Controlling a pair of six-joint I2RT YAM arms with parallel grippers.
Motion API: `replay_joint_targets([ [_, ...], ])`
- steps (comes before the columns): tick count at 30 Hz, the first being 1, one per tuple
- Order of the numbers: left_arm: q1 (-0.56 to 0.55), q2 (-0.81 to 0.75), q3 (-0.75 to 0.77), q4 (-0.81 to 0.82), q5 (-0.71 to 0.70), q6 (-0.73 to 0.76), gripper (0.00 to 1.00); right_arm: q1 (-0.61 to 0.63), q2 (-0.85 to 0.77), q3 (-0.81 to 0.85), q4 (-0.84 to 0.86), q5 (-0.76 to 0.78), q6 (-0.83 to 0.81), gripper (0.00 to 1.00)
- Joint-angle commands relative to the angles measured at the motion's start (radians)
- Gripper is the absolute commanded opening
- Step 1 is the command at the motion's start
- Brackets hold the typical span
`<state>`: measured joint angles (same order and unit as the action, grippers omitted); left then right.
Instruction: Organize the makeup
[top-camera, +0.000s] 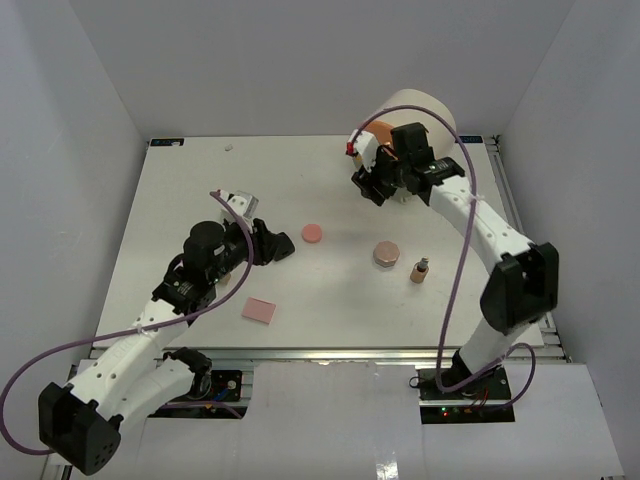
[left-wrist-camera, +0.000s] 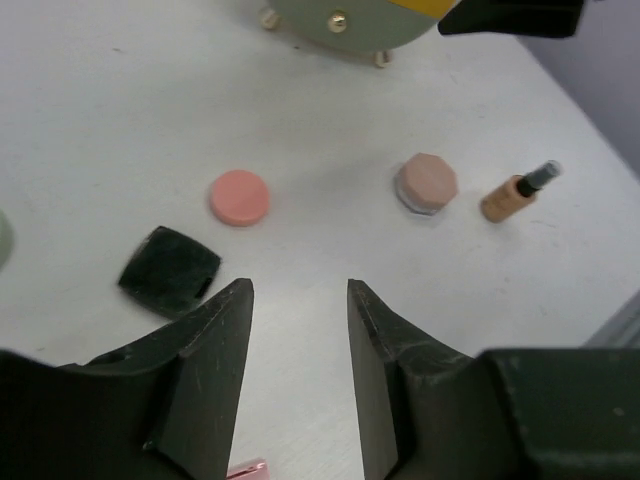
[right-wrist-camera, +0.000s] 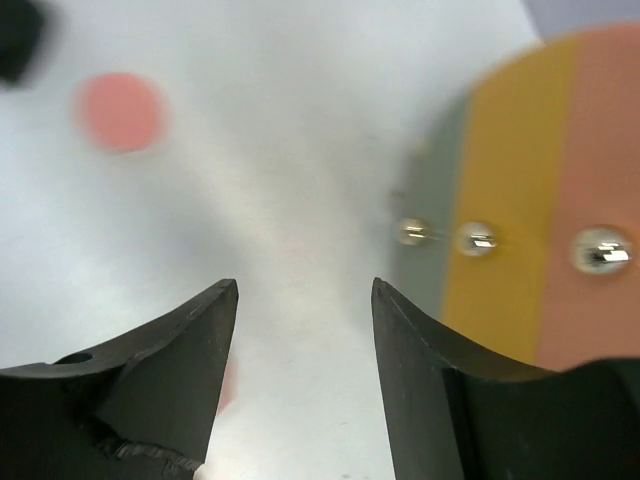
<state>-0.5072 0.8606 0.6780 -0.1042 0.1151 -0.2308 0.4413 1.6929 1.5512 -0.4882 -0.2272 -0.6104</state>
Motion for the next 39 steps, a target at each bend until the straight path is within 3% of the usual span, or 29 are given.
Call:
replay_joint_targets([
  [1, 0.002, 0.079, -0.011, 0.167, 0.232, -0.071, 0.58, -0.050, -0.325, -0.191, -0.075, -0.601, -0.047, 0.60],
  [4, 0.000, 0.243, -0.006, 0.367, 0.356, -0.235, 0.63, -0.231, -0.471, -0.456, 0.041, -0.804, 0.146, 0.48],
  [5, -0.002, 0.307, 0.002, 0.445, 0.381, -0.293, 0.65, -0.306, -0.529, -0.555, 0.159, -0.894, 0.243, 0.39],
  [6, -0.007, 0.373, 0.023, 0.534, 0.392, -0.338, 0.65, -0.386, -0.593, -0.661, 0.383, -0.979, 0.380, 0.29],
  [7, -0.016, 0.462, 0.058, 0.598, 0.404, -0.389, 0.65, -0.502, -0.687, -0.801, 0.626, -1.002, 0.576, 0.24],
  [8, -0.039, 0.506, 0.116, 0.614, 0.386, -0.403, 0.66, -0.593, -0.773, -0.883, 0.708, -0.994, 0.650, 0.22],
  [10, -0.083, 0.641, 0.244, 0.618, 0.343, -0.407, 0.67, -0.714, -0.882, -0.942, 0.808, -0.947, 0.768, 0.20],
  [13, -0.127, 0.900, 0.502, 0.615, 0.296, -0.415, 0.67, -0.803, -0.964, -0.959, 0.818, -0.896, 0.828, 0.21],
  [20, -0.160, 1.241, 0.895, 0.576, 0.136, -0.489, 0.68, -0.831, -0.922, -0.962, 0.803, -0.860, 0.835, 0.21],
  [26, -0.160, 1.391, 1.099, 0.530, 0.065, -0.548, 0.67, -0.834, -0.927, -0.961, 0.796, -0.868, 0.818, 0.22],
  [39, -0.161, 1.454, 1.205, 0.377, -0.096, -0.557, 0.62, -0.834, -0.937, -0.959, 0.797, -0.862, 0.822, 0.22],
])
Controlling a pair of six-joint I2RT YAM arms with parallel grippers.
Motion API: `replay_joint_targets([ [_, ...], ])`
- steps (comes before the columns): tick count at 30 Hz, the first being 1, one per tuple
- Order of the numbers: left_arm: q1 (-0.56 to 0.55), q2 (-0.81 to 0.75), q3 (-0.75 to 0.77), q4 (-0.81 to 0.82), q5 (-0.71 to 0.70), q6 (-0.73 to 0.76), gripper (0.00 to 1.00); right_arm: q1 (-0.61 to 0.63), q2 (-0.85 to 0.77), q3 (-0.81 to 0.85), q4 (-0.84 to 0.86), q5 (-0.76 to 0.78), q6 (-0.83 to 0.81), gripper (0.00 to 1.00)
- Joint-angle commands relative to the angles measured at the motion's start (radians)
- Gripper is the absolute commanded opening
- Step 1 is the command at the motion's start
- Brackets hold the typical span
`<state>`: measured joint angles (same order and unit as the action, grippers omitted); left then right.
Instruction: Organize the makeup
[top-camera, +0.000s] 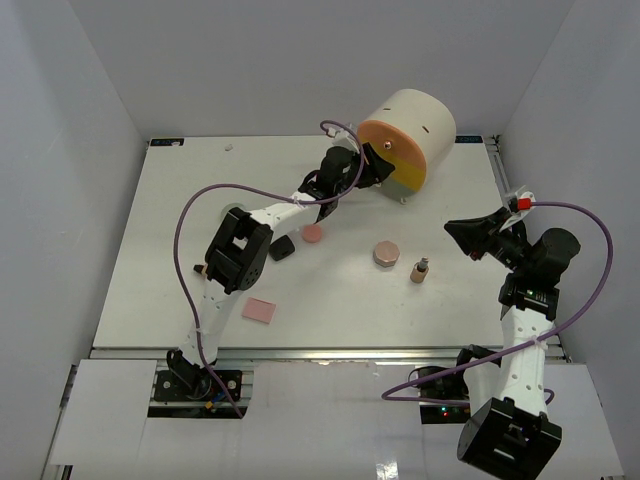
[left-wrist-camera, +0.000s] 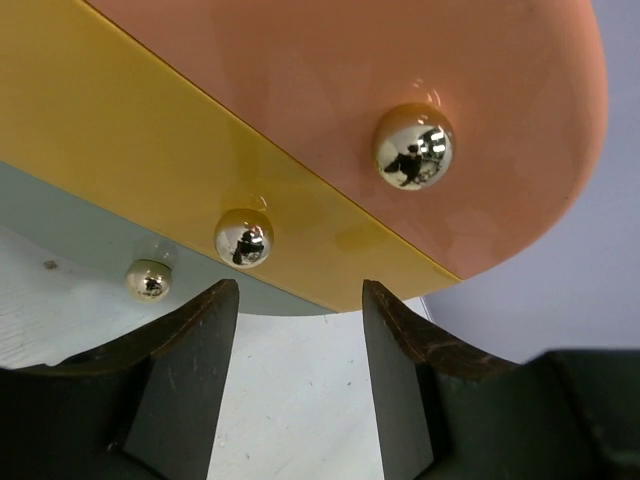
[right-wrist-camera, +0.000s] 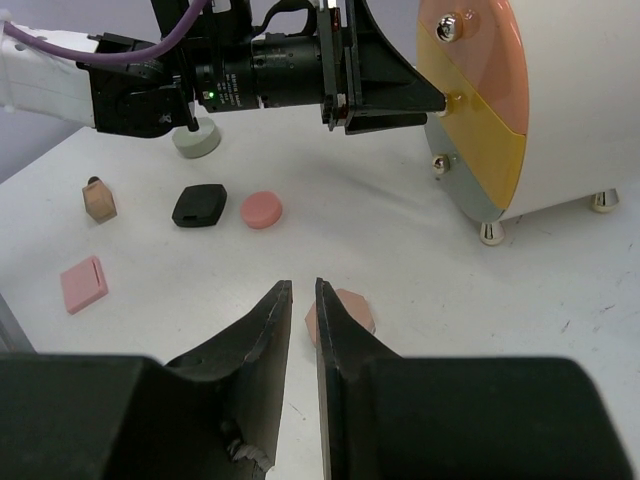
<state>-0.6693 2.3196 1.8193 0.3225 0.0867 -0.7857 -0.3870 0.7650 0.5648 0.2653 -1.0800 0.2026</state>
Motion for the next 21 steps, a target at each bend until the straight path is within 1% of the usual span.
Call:
replay_joint_targets([
  [1, 0.001, 0.004, 0.072, -0.055, -0.071, 0.001, 0.62, -0.006, -0.007, 0.027, 0.043, -0.009, 0.009, 0.22],
  [5, 0.004, 0.030, 0.113, -0.075, -0.071, 0.008, 0.61, -0.006, -0.007, 0.026, 0.043, -0.006, 0.009, 0.22],
  [9, 0.008, 0.050, 0.142, -0.093, -0.071, 0.003, 0.55, -0.006, -0.005, 0.025, 0.043, -0.003, 0.011, 0.22],
  [11, 0.009, 0.056, 0.149, -0.102, -0.071, 0.003, 0.55, -0.006, -0.003, 0.025, 0.043, -0.002, 0.011, 0.22],
  [13, 0.010, 0.057, 0.153, -0.111, -0.104, 0.006, 0.55, -0.006, -0.004, 0.024, 0.044, -0.001, 0.011, 0.22],
  [21, 0.014, 0.078, 0.183, -0.146, -0.101, 0.013, 0.55, -0.006, 0.000, 0.024, 0.043, 0.004, 0.010, 0.22],
])
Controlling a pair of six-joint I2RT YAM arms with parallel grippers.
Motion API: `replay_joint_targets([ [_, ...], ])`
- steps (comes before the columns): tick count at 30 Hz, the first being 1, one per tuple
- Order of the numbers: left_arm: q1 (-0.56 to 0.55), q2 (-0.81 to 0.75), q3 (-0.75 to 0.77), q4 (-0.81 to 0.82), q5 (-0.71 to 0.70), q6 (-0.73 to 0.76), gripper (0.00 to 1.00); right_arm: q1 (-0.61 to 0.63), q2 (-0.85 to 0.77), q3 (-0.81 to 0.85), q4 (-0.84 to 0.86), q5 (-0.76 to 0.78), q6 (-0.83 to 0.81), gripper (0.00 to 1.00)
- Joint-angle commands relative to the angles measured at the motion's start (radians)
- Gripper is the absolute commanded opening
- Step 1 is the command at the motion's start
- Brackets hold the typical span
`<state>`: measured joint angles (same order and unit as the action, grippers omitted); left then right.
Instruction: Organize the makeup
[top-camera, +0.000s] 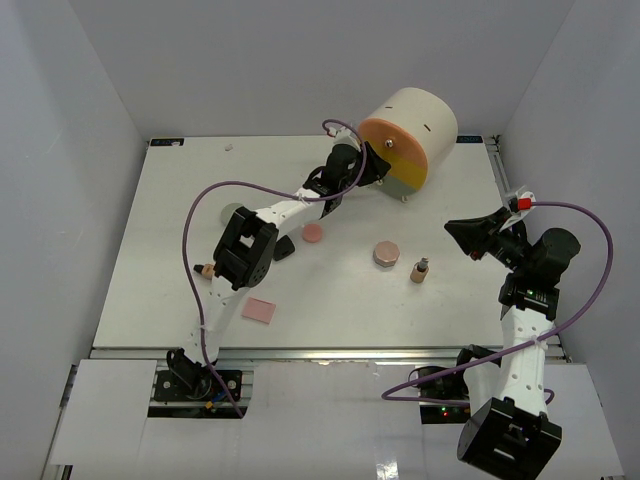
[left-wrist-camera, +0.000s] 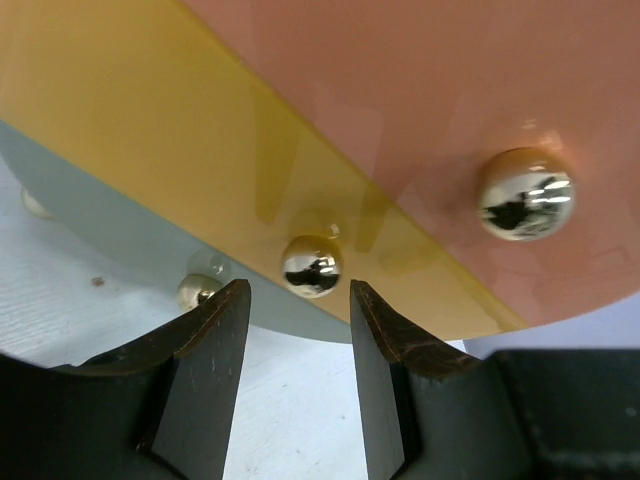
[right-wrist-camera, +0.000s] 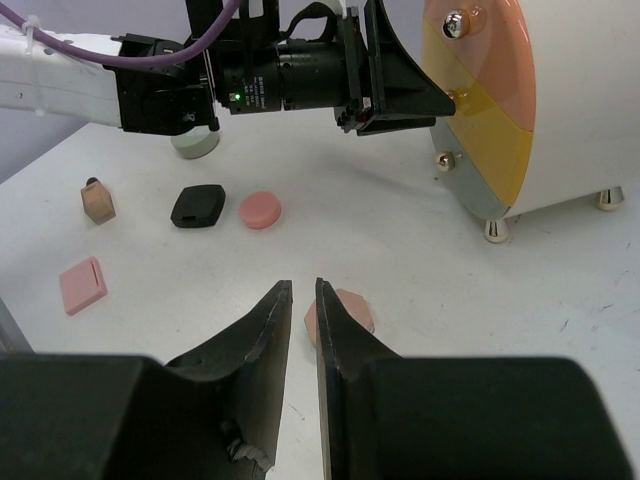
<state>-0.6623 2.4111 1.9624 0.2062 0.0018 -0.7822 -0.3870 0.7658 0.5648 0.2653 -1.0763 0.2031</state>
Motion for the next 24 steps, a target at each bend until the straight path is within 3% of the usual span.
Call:
replay_joint_targets([
  [1, 0.007, -0.010, 0.041, -0.028, -0.014, 0.011, 0.56, -0.007, 0.000, 0.023, 0.043, 0.001, 0.009, 0.22],
  [13, 0.017, 0.017, 0.090, -0.019, -0.003, 0.014, 0.54, -0.006, 0.006, 0.023, 0.043, 0.005, 0.004, 0.22],
  [24, 0.026, 0.025, 0.087, -0.001, 0.057, -0.011, 0.32, -0.006, 0.007, 0.023, 0.043, 0.009, 0.002, 0.22],
])
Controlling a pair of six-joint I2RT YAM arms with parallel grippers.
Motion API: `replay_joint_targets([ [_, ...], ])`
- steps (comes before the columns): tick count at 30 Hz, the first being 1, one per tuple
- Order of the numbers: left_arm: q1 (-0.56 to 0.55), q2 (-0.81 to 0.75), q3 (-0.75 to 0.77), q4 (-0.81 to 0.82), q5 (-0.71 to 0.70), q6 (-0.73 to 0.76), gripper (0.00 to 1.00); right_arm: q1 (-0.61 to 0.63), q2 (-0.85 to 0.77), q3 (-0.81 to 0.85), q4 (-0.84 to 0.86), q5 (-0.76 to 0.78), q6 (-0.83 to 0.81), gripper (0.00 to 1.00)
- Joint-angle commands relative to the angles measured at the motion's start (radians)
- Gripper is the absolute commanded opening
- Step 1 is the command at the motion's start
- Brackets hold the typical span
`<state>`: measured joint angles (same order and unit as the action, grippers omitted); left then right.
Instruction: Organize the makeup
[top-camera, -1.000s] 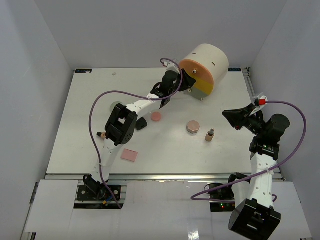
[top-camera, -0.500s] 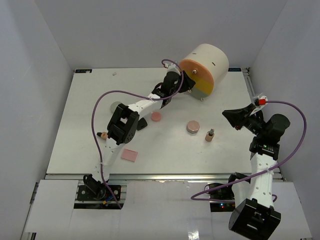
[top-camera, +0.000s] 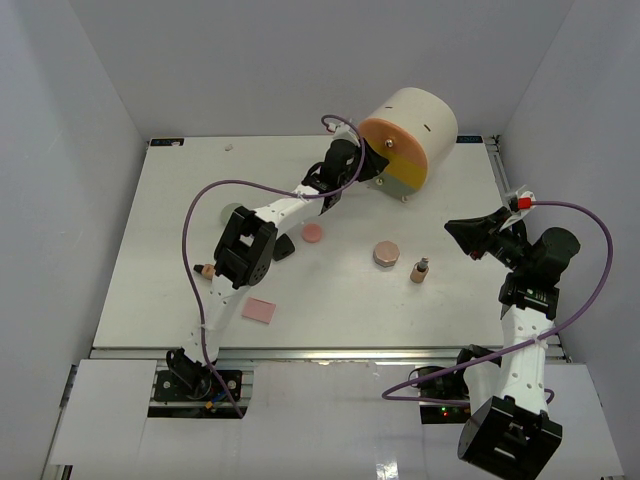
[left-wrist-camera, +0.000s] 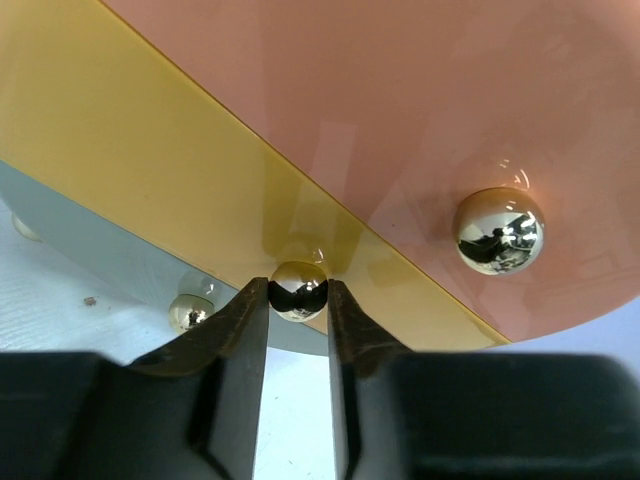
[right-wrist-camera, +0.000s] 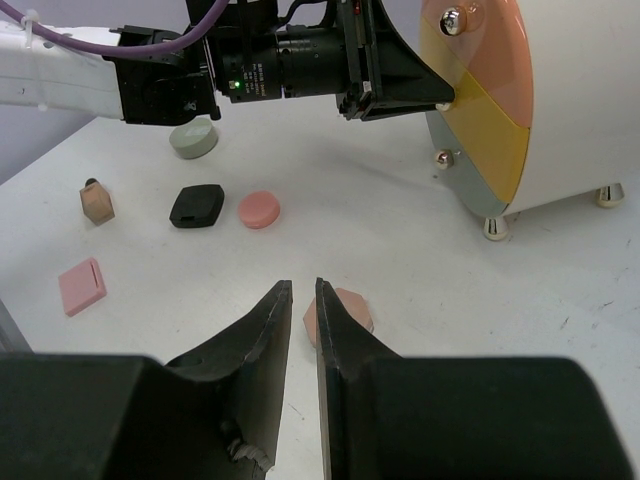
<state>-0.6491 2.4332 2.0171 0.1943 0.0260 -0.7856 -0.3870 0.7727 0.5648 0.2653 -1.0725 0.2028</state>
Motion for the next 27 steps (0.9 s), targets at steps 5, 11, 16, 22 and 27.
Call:
replay_joint_targets([
  [5, 0.016, -0.049, -0.058, 0.052, 0.088, -0.008, 0.24, -0.006, 0.002, 0.021, 0.041, 0.009, -0.001, 0.22],
  [11, 0.019, -0.232, -0.313, 0.147, 0.125, 0.039, 0.22, -0.006, 0.001, 0.020, 0.043, 0.005, 0.000, 0.22],
  [16, 0.022, -0.343, -0.520, 0.206, 0.137, 0.065, 0.21, -0.007, 0.002, 0.016, 0.045, 0.006, -0.004, 0.22],
  [22, 0.025, -0.393, -0.578, 0.215, 0.153, 0.070, 0.30, -0.007, 0.001, 0.010, 0.046, 0.007, -0.013, 0.23],
  [27, 0.025, -0.396, -0.553, 0.193, 0.171, 0.055, 0.59, -0.007, 0.006, 0.007, 0.040, 0.008, -0.035, 0.31],
])
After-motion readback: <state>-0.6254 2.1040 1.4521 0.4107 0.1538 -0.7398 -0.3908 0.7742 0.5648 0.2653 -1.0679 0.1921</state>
